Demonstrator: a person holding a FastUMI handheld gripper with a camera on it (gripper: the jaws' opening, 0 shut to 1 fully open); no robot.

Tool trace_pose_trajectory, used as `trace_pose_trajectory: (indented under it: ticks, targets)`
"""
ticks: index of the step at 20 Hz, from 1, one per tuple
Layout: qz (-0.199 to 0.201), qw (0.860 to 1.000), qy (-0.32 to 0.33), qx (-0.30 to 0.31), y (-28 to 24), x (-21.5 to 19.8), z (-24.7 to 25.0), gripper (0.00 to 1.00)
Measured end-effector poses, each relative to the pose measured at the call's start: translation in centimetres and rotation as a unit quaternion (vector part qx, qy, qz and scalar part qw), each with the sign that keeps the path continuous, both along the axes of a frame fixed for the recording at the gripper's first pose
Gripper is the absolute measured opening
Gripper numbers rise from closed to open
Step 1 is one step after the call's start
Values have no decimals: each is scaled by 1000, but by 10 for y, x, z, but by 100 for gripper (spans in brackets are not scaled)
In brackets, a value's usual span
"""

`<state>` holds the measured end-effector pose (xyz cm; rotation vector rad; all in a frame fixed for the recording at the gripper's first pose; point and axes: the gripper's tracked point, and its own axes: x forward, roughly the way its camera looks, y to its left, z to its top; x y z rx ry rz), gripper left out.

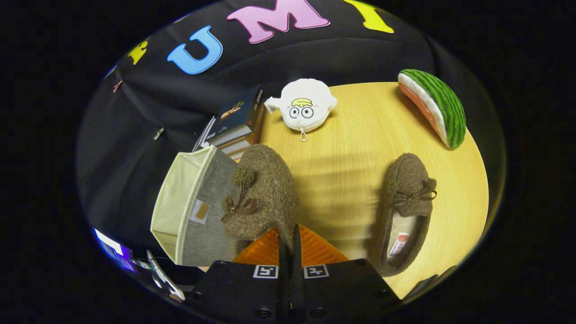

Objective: Open the storage box then place both shoes into the box .Put the left shoe in first, then the right shoe, with the right side of both shoes facing outward in a uniform manner.

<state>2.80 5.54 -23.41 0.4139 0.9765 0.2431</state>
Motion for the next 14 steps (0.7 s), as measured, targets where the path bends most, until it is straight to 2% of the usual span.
trace_pose_trajectory:
  ticks: [7,11,14]
  targets:
    - [-80,994,-27,73,40,-16,76,6]
    - [-99,988,-68,98,81,-14,112,6]
    - [-88,986,-73,122,120,-16,126,6]
